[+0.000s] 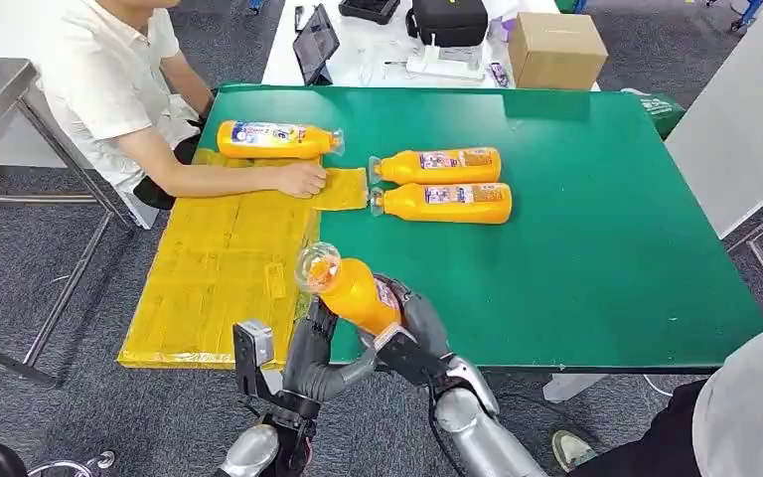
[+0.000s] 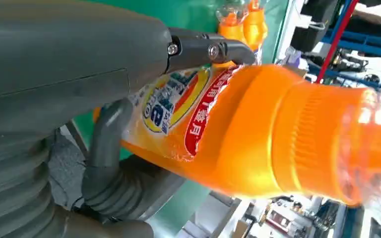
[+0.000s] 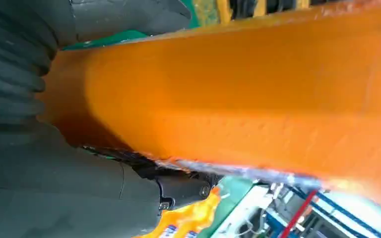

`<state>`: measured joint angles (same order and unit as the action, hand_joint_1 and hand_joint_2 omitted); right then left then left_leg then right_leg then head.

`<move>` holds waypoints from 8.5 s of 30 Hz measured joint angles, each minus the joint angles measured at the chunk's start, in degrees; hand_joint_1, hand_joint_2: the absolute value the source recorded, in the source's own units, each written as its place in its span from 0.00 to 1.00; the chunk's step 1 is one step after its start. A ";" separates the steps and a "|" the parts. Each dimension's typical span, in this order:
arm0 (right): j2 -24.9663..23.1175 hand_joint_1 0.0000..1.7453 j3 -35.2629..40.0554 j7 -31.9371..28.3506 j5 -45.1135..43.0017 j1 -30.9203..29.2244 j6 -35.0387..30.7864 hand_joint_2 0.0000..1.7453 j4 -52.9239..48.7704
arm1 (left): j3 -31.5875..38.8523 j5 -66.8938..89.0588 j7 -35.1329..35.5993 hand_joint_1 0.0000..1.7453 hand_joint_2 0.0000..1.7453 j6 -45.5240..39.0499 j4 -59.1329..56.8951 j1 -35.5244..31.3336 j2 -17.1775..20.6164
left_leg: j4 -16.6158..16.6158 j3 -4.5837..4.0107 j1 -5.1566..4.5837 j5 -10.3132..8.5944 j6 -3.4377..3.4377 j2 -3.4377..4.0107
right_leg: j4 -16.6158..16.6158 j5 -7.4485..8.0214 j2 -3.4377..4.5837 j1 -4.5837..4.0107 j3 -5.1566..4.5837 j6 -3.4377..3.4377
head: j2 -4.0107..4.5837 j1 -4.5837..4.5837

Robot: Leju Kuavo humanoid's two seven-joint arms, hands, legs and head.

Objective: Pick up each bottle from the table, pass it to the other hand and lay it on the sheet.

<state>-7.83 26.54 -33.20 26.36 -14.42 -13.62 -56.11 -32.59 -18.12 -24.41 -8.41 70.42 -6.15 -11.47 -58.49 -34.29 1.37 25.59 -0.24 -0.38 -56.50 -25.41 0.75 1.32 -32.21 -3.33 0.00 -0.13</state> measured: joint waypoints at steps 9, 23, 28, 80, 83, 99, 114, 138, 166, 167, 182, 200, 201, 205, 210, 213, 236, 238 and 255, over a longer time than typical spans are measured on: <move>-1.20 1.00 4.72 1.01 3.04 -1.81 -2.34 1.00 1.77 | 1.07 -3.46 1.25 0.00 1.00 1.31 0.18 -0.33 0.28 | 0.00 -0.02 -0.01 0.00 0.00 -0.05 | 0.00 0.00 -0.02 0.01 -0.04 0.00 | 0.00 0.02; -2.16 1.00 10.16 0.81 1.61 -2.15 -4.74 1.00 2.95 | 4.13 -7.04 1.75 1.00 1.00 -0.15 1.29 -0.81 0.28 | 0.00 -0.03 -0.01 0.00 0.00 -0.06 | 0.00 0.00 -0.03 0.02 -0.06 0.00 | 0.00 -0.04; -2.16 0.00 10.84 0.06 -1.69 -2.32 -2.99 1.00 2.73 | 4.48 -6.56 0.04 1.00 1.00 0.13 1.29 -0.83 0.28 | -0.01 -0.03 0.00 0.00 0.00 -0.06 | 0.00 0.00 -0.03 0.01 -0.06 0.00 | 0.00 0.00; -6.40 0.00 2.66 -6.78 9.13 12.03 -26.49 0.00 -28.15 | 19.93 80.24 16.83 1.00 1.00 -29.09 -29.43 -20.44 3.39 | 0.00 -0.06 0.01 -0.08 -0.03 -0.10 | -0.05 0.00 -0.07 0.01 -0.08 0.01 | 0.00 -0.02; -6.40 0.00 2.68 -6.80 9.11 12.03 -26.49 0.00 -28.13 | 19.91 80.30 16.89 1.00 1.00 -29.07 -29.61 -20.47 3.39 | 0.00 -0.06 0.01 -0.08 -0.03 -0.10 | -0.05 0.00 -0.07 0.01 -0.08 0.01 | 0.00 -0.02; -5.51 0.00 3.36 -6.78 3.72 10.93 -26.49 0.00 -22.91 | 18.64 82.64 24.96 0.00 1.00 -12.79 -44.46 -28.36 3.61 | 0.04 0.51 0.00 -0.11 -0.07 -0.23 | -0.06 -0.02 -0.23 0.00 0.57 0.02 | 0.00 -0.02; -4.57 0.00 3.34 -6.78 4.63 10.71 -26.49 0.00 -20.28 | 19.26 74.48 11.23 0.00 1.00 -5.40 -43.36 -27.21 2.80 | 0.04 0.89 -0.03 -0.14 -0.04 -0.80 | -0.02 -0.11 -0.72 0.03 1.06 0.02 | 0.00 -0.02; -4.22 0.00 -7.05 -6.45 25.68 12.38 -26.49 1.00 -15.31 | 8.29 60.62 6.00 0.00 1.00 -18.56 -2.19 -4.70 1.57 | 0.02 -0.16 -0.04 -0.22 -0.04 -0.67 | -0.04 -0.04 -0.69 0.04 0.02 0.01 | 0.00 -0.04; 4.42 0.00 -26.49 16.83 56.04 3.89 -26.56 1.00 2.84 | 5.29 32.48 2.93 0.00 1.00 -10.78 6.93 6.64 1.46 | 0.00 -0.25 -0.05 -0.22 -0.04 -0.65 | -0.03 -0.02 -0.68 0.04 -0.08 0.00 | 0.00 0.00; 4.42 0.00 -26.49 17.25 56.02 3.48 -26.56 1.00 3.26 | 5.09 32.26 2.93 0.00 1.00 -10.80 6.73 6.60 1.46 | 0.00 -0.25 -0.05 -0.22 -0.03 -0.64 | -0.03 -0.02 -0.68 0.04 -0.08 0.00 | 0.00 0.00; 5.82 0.00 -24.92 30.18 57.64 -3.91 -26.71 1.00 13.15 | 4.07 31.65 3.08 0.00 1.00 -10.86 5.84 6.02 1.46 | -0.01 -0.21 -0.05 -0.23 -0.03 -0.65 | -0.03 -0.02 -0.69 0.04 -0.04 -0.01 | 0.00 0.00; 7.43 1.00 -22.14 29.40 51.32 -13.06 -14.85 1.00 26.38 | 3.13 29.27 7.78 0.00 1.00 -6.21 5.84 5.79 1.46 | 0.01 0.76 -0.04 -0.08 0.01 -0.39 | 0.08 -0.01 -0.53 0.03 0.15 0.01 | 0.00 -0.02; 7.67 1.00 -22.08 29.00 50.95 -13.47 -13.94 1.00 26.78 | 3.10 28.94 7.87 0.00 1.00 -5.94 5.84 5.73 1.46 | 0.01 0.82 -0.05 -0.08 0.01 -0.37 | 0.08 0.00 -0.51 0.03 0.20 0.01 | 0.00 -0.02; 8.22 1.00 -21.49 27.60 50.33 -14.22 -12.57 1.00 27.96 | 3.10 28.35 8.02 0.00 1.00 -5.70 5.84 5.31 1.46 | 0.00 0.93 -0.05 -0.09 0.03 -0.35 | 0.09 0.01 -0.50 0.03 0.32 -0.01 | 0.00 -0.04; 8.72 1.00 -20.72 26.62 49.77 -14.76 -12.06 1.00 28.83 | 3.15 27.69 8.02 0.00 1.00 -5.44 5.62 4.74 1.46 | 0.00 0.99 -0.04 -0.08 0.02 -0.28 | 0.09 0.01 -0.41 0.02 0.35 -0.01 | 0.00 -0.02; 8.85 1.00 -20.59 26.45 49.55 -14.81 -12.06 1.00 29.00 | 3.13 27.32 8.02 0.00 1.00 -5.42 5.46 4.69 1.46 | 0.00 0.99 -0.03 -0.07 0.02 -0.24 | 0.08 0.00 -0.40 0.01 0.34 0.00 | 0.00 -0.02; 2.36 1.00 -20.64 -0.77 3.79 -5.82 -7.89 1.00 15.46 | 5.01 -5.24 6.34 0.00 1.00 -8.86 1.12 4.68 0.52 | 0.01 0.64 0.07 -0.12 -0.05 0.17 | 0.03 0.19 0.18 -0.10 0.47 0.14 | 0.00 -0.02; 2.05 1.00 -19.32 -0.79 2.12 -4.53 -6.95 1.00 13.41 | 4.81 -6.98 6.51 0.00 1.00 -7.95 0.81 4.69 0.59 | 0.01 0.48 0.06 -0.13 -0.05 0.16 | 0.03 0.20 0.18 -0.09 0.34 0.12 | 0.00 -0.02; -3.34 1.00 -2.57 -2.45 0.92 -0.83 -1.88 1.00 10.47 | 1.16 1.38 1.03 0.00 1.00 -7.08 2.03 2.38 1.05 | 0.01 0.03 0.07 -0.13 -0.06 0.13 | 0.01 0.17 0.11 -0.10 -0.08 0.12 | 0.00 0.00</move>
<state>-11.17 23.97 -35.65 27.28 -15.25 -15.50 -45.64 -31.43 -16.74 -23.39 -15.49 72.46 -3.77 -10.43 -58.48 -34.27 1.44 25.46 -0.30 -0.25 -56.50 -25.24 0.86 1.22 -32.30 -3.21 0.00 -0.13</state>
